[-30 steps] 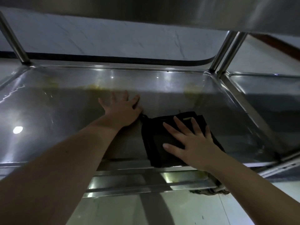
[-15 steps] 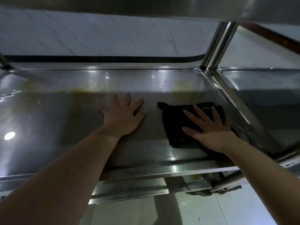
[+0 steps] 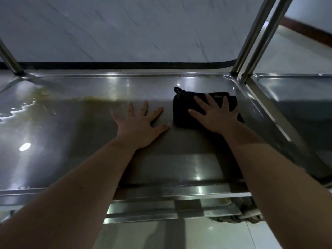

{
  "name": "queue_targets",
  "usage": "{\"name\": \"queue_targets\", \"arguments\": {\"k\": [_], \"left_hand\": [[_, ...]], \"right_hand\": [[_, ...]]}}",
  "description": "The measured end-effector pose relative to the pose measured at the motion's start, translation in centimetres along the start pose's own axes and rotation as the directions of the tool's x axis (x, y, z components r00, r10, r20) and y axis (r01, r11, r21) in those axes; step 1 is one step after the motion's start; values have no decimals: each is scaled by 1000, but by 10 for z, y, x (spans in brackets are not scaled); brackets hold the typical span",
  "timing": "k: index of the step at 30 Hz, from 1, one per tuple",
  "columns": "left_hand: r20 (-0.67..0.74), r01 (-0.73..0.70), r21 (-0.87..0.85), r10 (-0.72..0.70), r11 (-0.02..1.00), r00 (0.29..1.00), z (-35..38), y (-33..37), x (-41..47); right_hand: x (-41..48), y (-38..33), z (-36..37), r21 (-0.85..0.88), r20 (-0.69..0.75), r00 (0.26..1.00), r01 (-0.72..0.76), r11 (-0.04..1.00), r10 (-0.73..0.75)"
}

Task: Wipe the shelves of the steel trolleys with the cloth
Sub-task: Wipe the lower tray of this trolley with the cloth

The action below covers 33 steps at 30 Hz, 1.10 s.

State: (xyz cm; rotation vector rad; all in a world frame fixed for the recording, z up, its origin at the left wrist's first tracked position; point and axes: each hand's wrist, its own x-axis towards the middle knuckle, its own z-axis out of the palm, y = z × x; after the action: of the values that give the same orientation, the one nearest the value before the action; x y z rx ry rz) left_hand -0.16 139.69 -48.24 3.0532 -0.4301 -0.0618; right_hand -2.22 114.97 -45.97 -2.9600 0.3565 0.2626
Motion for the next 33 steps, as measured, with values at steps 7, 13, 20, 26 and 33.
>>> {"name": "queue_targets", "arguments": {"k": [7, 13, 20, 26, 33], "left_hand": [[9, -4, -14, 4, 1000, 1000, -3, 2, -4], [20, -26, 1, 26, 1000, 999, 1, -1, -1], [17, -20, -5, 20, 1000, 1000, 2, -2, 6], [38, 4, -7, -4, 1000, 999, -3, 2, 2], [58, -1, -17, 2, 1000, 998, -10, 6, -7]], "right_hand": [[-123, 41, 27, 32, 58, 994, 92, 995, -94], [8, 34, -5, -25, -21, 1000, -14, 1000, 14], [63, 41, -14, 15, -64, 997, -32, 999, 33], [-7, 86, -10, -6, -41, 998, -41, 999, 41], [-160, 103, 16, 78, 107, 993, 50, 996, -58]]}}
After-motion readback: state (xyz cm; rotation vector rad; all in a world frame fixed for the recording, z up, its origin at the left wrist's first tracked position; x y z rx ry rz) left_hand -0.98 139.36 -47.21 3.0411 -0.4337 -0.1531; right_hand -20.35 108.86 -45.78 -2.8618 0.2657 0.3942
